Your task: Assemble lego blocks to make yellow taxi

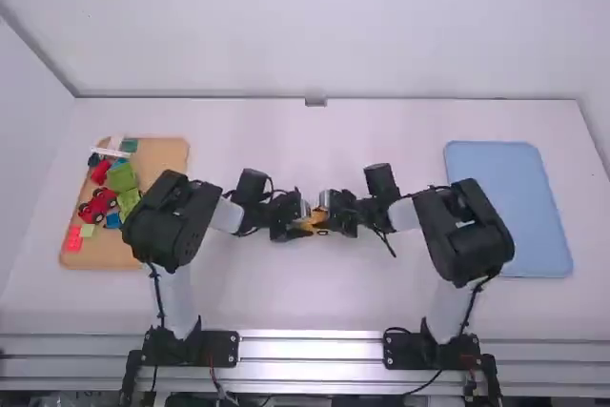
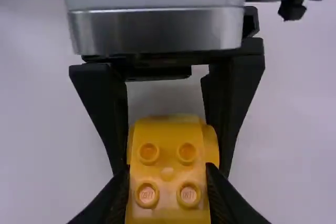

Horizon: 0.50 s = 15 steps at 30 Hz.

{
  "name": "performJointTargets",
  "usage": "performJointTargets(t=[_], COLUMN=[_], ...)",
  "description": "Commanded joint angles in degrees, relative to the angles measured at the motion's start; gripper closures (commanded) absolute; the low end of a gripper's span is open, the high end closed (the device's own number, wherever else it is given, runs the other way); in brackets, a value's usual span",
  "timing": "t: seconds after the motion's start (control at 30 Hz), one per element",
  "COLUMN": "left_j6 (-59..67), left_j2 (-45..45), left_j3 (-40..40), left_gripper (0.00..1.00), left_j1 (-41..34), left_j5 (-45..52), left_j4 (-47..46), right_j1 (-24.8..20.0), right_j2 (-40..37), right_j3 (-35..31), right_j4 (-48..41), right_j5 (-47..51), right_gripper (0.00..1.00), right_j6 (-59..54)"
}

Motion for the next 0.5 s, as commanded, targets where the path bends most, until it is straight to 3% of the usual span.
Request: performJointTargets(t=[0.0, 0.3, 0.47], left_j6=[0.1, 0.1, 0.1], left_j2=[0.7, 0.7, 0.7], left_j3=[0.0, 0.0, 0.0], left_gripper=[0.77, 0.78, 0.8], left_j1=[0.2, 0.2, 0.2], left_j5=[0.2, 0.2, -0.4], left_j4=[-0.6, -0.8, -1.0], right_j1=[-0.2, 0.5, 0.5], right_j2=[2.5, 8.3, 9.4], right_j3=[-0.6, 3.8, 5.9], right_j4=[-0.5, -2.7, -11.8], right_j5=[3.2, 3.9, 3.1], right_gripper=[1.0, 1.0, 1.0], right_j6=[1.1, 3.5, -4.1])
